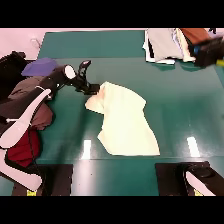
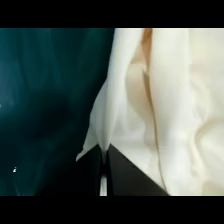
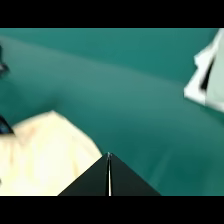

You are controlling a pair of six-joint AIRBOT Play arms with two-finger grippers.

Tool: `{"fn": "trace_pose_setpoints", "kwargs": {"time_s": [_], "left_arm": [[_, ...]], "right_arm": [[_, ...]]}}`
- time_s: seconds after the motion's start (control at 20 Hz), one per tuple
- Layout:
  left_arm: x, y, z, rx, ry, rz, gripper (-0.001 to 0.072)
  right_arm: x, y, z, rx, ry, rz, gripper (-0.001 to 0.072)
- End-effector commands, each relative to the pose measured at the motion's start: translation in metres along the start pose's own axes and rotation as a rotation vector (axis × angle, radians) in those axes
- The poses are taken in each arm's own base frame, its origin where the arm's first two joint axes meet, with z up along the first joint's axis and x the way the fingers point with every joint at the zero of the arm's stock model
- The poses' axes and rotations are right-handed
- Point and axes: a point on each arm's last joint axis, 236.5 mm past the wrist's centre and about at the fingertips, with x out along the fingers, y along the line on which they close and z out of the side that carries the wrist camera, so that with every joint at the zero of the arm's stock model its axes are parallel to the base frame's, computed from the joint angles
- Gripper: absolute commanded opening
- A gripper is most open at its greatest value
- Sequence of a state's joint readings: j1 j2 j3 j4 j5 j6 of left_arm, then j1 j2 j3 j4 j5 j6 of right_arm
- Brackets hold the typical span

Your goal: Fold the shirts.

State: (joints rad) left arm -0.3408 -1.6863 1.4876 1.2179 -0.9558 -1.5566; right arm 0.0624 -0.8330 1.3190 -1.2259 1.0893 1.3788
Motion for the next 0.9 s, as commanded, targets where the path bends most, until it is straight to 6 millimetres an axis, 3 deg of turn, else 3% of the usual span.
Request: {"fn": "trace_pose_setpoints", "kwargs": {"time_s": [0.0,0.05,0.1,0.15,0.2,0.3,0.4,0.65,0.75,0.85], "left_arm": [[-0.037,0.012,0.03,0.12,-0.042,0.112,0.0025],[-0.05,0.009,0.04,0.136,-0.067,0.119,0.0025],[-0.06,0.004,0.049,0.146,-0.097,0.117,0.0025],[-0.065,0.001,0.054,0.154,-0.113,0.114,0.0025],[-0.066,0.0,0.056,0.153,-0.119,0.109,0.0025],[-0.065,0.001,0.052,0.152,-0.103,0.11,0.0025],[-0.064,0.001,0.05,0.151,-0.094,0.11,0.0025],[-0.064,0.001,0.045,0.151,-0.072,0.111,0.0025],[-0.065,0.001,0.044,0.15,-0.066,0.112,0.0025],[-0.074,0.0,0.046,0.157,-0.083,0.119,0.0025]], "right_arm": [[0.013,-0.038,-0.126,0.169,0.392,-0.044,0.002],[0.015,-0.048,-0.166,0.238,0.505,-0.052,0.0021],[0.019,-0.054,-0.207,0.307,0.617,-0.051,0.011],[0.023,-0.056,-0.242,0.368,0.708,-0.042,0.0381],[0.031,-0.046,-0.275,0.442,0.787,0.003,0.0473],[0.05,-0.014,-0.319,0.537,0.874,0.134,0.047],[0.073,0.016,-0.346,0.584,0.903,0.21,0.0449],[0.115,0.072,-0.38,0.484,0.983,0.278,0.0439],[0.129,0.087,-0.379,0.409,0.982,0.294,0.0281],[0.142,0.092,-0.363,0.346,0.932,0.298,0.0055]]}}
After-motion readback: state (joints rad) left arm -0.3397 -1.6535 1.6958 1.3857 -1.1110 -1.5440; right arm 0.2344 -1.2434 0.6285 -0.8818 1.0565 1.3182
